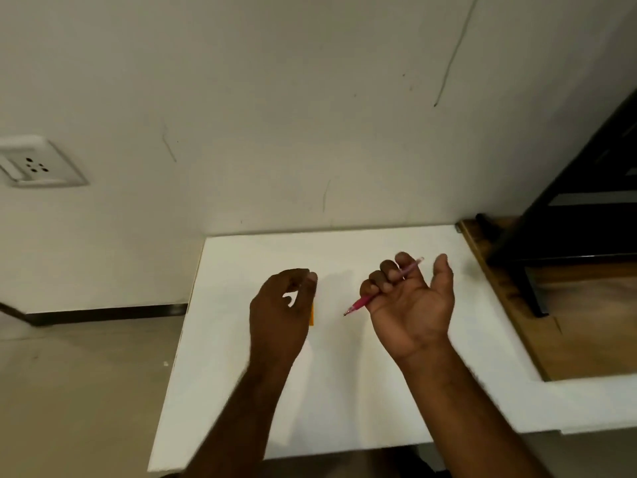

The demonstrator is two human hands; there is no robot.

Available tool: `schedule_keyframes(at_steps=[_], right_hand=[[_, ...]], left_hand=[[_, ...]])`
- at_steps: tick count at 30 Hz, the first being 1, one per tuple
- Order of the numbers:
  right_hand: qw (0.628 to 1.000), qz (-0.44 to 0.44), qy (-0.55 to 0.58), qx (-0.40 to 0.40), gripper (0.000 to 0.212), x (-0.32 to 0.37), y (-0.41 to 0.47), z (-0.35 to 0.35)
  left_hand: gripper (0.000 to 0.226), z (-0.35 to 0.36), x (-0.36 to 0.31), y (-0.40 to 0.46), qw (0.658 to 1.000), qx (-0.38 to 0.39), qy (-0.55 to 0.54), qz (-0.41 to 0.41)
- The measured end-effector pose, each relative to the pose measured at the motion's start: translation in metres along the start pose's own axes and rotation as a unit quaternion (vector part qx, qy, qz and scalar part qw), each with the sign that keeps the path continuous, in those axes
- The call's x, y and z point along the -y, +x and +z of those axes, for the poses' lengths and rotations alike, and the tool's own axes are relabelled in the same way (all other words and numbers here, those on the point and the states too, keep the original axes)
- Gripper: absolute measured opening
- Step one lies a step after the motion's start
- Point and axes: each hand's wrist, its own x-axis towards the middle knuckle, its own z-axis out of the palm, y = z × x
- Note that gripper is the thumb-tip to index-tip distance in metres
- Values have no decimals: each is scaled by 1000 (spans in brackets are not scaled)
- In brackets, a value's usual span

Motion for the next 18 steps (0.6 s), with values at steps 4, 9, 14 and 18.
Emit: schedule_keyframes(at_steps=[4, 9, 14, 18], right_hand=[[999, -33, 31, -12, 37, 5, -4, -5], [997, -34, 65, 15, 39, 6, 9, 0], [996, -32, 76, 32, 39, 5, 30, 2], [995, -30, 85, 34, 39, 2, 42, -4]], left_hand=[[46, 5, -12, -5, 879, 54, -416, -225], [71, 9, -19, 3, 806, 135, -523, -244], [76, 24, -19, 17, 800, 178, -530, -218], [78, 32, -15, 23, 807, 186, -518, -215]])
